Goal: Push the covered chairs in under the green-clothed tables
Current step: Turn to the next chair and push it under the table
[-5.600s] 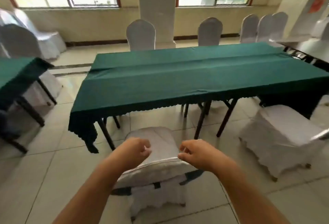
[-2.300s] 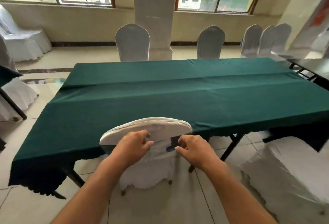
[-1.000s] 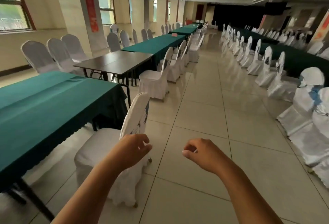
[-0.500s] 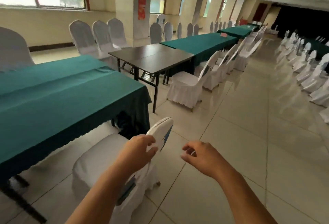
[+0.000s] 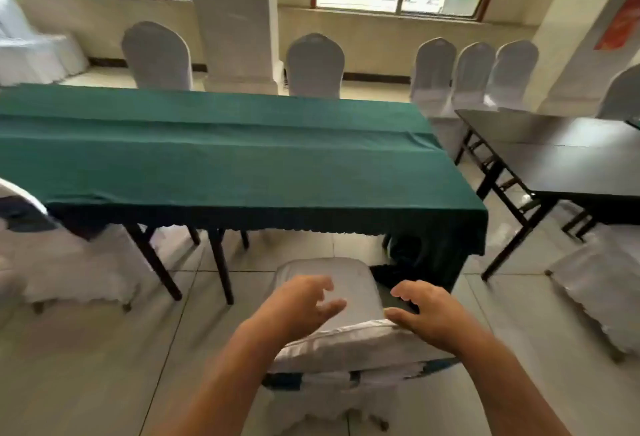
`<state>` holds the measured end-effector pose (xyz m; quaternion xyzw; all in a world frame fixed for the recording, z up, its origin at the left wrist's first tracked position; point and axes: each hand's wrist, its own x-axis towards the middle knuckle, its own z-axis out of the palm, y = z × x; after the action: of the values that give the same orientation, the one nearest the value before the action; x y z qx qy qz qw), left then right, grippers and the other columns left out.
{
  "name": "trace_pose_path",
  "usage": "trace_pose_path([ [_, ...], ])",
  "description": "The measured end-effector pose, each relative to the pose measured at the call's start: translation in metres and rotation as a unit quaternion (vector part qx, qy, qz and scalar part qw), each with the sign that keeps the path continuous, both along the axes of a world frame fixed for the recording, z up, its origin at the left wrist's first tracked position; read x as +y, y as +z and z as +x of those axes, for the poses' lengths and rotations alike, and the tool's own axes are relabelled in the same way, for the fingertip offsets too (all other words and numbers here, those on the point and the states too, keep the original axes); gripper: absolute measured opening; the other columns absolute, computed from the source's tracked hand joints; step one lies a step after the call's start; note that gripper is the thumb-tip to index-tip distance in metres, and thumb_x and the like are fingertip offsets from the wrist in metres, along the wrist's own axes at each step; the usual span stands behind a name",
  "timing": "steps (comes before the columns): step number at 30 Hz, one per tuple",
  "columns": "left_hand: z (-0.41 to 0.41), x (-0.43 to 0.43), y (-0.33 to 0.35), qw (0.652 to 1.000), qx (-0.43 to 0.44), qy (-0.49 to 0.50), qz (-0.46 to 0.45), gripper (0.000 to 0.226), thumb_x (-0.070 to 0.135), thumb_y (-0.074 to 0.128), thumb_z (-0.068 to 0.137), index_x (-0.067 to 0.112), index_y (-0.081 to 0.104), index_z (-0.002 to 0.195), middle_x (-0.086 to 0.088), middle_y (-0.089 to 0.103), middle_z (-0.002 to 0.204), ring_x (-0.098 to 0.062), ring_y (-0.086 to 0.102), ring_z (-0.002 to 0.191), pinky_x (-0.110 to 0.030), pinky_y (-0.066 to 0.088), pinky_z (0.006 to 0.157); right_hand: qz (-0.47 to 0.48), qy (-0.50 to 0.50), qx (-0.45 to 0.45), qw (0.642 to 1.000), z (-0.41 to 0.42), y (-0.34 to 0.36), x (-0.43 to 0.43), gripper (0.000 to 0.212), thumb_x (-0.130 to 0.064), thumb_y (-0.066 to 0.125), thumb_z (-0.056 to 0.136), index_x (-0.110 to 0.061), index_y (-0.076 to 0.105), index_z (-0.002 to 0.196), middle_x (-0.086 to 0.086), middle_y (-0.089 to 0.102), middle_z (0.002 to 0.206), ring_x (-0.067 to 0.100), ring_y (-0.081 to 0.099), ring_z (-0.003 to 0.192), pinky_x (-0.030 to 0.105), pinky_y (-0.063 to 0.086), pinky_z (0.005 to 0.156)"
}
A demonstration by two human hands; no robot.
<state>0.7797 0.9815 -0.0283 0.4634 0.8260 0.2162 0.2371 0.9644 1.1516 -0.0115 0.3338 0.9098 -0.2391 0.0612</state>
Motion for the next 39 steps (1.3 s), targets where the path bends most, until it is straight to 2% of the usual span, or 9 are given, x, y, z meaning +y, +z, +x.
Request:
trace_pose_path([
  [2, 0.022, -0.009, -0.007, 0.998, -0.028, 0.028, -0.058, 0.051, 0.067, 0.056, 0.081, 0.036, 0.055, 0.122, 0.007, 0.065, 0.116, -0.009, 0.059, 0.093, -0.032, 0.052, 0.086, -0.032, 0.045, -0.051, 0.997, 0.006, -0.011, 0.01, 0.048, -0.066, 0.056, 0.084, -0.032, 0.06, 0.117, -0.009, 0.06, 0.116, 0.011, 0.056, 0.103, 0.026, 0.046, 0.085],
  [4, 0.037, -0.016, -0.011, 0.993, -0.045, 0.066, -0.09, 0.056, 0.069, 0.059, 0.077, 0.035, 0.055, 0.121, 0.007, 0.064, 0.115, -0.01, 0.057, 0.094, -0.034, 0.052, 0.088, -0.072, 0.065, -0.071, 0.993, 0.011, -0.018, 0.017, 0.045, -0.075, 0.053, 0.078, -0.034, 0.063, 0.095, -0.015, 0.064, 0.097, 0.006, 0.059, 0.087, 0.024, 0.047, 0.074],
  [8, 0.053, -0.022, -0.007, 0.985, -0.064, 0.132, -0.091, 0.052, 0.073, 0.065, 0.069, 0.035, 0.059, 0.104, 0.007, 0.064, 0.103, -0.013, 0.059, 0.09, -0.039, 0.054, 0.085, -0.084, 0.108, -0.037, 0.99, 0.024, -0.027, 0.034, 0.046, -0.078, 0.063, 0.064, -0.035, 0.064, 0.082, -0.013, 0.066, 0.08, 0.003, 0.06, 0.074, 0.022, 0.049, 0.064],
  [11, 0.06, -0.023, -0.005, 0.985, -0.045, 0.121, -0.119, 0.032, 0.053, 0.072, 0.072, 0.031, 0.061, 0.093, 0.007, 0.063, 0.098, -0.014, 0.062, 0.088, -0.038, 0.058, 0.079, -0.047, 0.14, -0.033, 0.989, 0.03, -0.03, 0.041, 0.045, -0.067, 0.067, 0.06, -0.027, 0.063, 0.081, -0.01, 0.064, 0.079, 0.006, 0.059, 0.074, 0.025, 0.047, 0.065],
  [13, 0.065, -0.021, -0.009, 0.982, 0.021, 0.146, -0.12, 0.018, 0.034, 0.068, 0.079, 0.027, 0.063, 0.094, 0.002, 0.063, 0.103, -0.019, 0.062, 0.093, -0.039, 0.056, 0.084, -0.035, 0.128, -0.015, 0.991, 0.033, -0.033, 0.043, 0.043, -0.063, 0.071, 0.059, -0.025, 0.06, 0.076, -0.009, 0.061, 0.079, 0.007, 0.056, 0.074, 0.025, 0.044, 0.064],
  [15, 0.067, -0.018, -0.016, 0.976, 0.057, 0.176, -0.116, 0.018, 0.024, 0.064, 0.082, 0.023, 0.064, 0.1, -0.002, 0.063, 0.111, -0.022, 0.061, 0.1, -0.036, 0.053, 0.088, -0.031, 0.118, 0.003, 0.993, 0.032, -0.037, 0.043, 0.046, -0.065, 0.071, 0.057, -0.026, 0.053, 0.072, -0.008, 0.059, 0.081, 0.009, 0.054, 0.075, 0.025, 0.041, 0.063],
  [24, 0.05, 0.015, -0.026, 0.973, 0.1, 0.196, -0.076, 0.018, 0.027, 0.068, 0.083, 0.022, 0.064, 0.099, -0.001, 0.064, 0.109, -0.022, 0.059, 0.101, -0.033, 0.047, 0.087, -0.002, 0.071, 0.039, 0.997, 0.009, -0.037, 0.064, 0.044, -0.055, 0.081, 0.06, -0.021, 0.057, 0.076, -0.007, 0.06, 0.084, 0.015, 0.056, 0.077, 0.031, 0.046, 0.069],
  [32, -0.019, 0.059, -0.031, 0.971, 0.107, 0.204, -0.057, 0.014, 0.026, 0.07, 0.081, 0.028, 0.065, 0.094, 0.002, 0.065, 0.106, -0.02, 0.061, 0.099, -0.034, 0.051, 0.087, 0.023, 0.052, 0.05, 0.997, -0.053, -0.034, 0.104, 0.047, -0.055, 0.08, 0.058, -0.021, 0.05, 0.066, -0.003, 0.063, 0.079, 0.02, 0.057, 0.074, 0.033, 0.038, 0.06],
  [39, -0.097, 0.105, -0.033, 0.974, 0.109, 0.192, -0.045, 0.015, 0.03, 0.07, 0.082, 0.029, 0.066, 0.095, 0.003, 0.065, 0.104, -0.019, 0.062, 0.097, -0.034, 0.052, 0.084, 0.032, 0.033, 0.038, 0.998, -0.124, -0.034, 0.144, 0.048, -0.059, 0.081, 0.058, -0.019, 0.059, 0.074, -0.002, 0.064, 0.079, 0.018, 0.059, 0.074, 0.034, 0.048, 0.065],
])
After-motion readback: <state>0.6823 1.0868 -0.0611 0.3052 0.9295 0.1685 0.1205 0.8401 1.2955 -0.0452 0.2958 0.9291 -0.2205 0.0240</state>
